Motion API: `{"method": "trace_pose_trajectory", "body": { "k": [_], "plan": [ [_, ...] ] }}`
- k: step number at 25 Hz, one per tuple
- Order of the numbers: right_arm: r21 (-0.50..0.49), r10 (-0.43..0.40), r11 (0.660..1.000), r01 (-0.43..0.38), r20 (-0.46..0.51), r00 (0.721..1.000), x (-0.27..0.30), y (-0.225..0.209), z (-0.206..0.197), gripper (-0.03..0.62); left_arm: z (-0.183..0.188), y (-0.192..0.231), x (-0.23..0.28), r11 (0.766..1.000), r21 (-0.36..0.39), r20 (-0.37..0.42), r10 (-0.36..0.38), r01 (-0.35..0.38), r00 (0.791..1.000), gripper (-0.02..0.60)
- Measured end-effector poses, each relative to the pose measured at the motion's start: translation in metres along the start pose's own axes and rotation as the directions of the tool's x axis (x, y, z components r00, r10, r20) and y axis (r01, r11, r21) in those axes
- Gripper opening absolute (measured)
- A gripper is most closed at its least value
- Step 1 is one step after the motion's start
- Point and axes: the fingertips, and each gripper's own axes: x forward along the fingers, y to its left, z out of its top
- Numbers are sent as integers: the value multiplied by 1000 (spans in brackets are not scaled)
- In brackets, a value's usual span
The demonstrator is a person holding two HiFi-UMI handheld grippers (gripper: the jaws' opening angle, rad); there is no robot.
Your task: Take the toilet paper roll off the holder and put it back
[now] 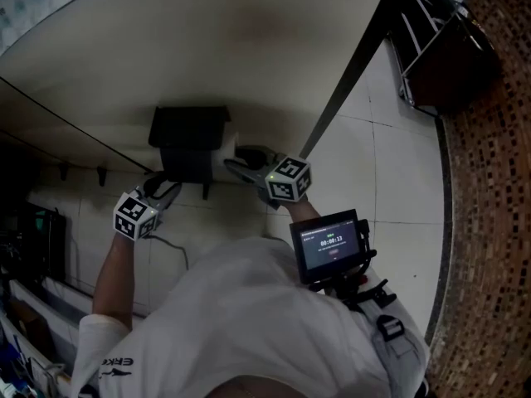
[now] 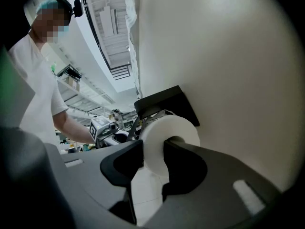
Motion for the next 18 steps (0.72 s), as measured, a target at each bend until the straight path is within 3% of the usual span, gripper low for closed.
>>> {"method": "trace_pose_trajectory", "body": {
  "k": [18],
  "plan": [
    [17, -6, 1000, 5, 24, 1000, 15, 1, 2, 158, 1, -2, 2, 1000, -6, -15, 4, -4, 1000, 160]
  ]
}}
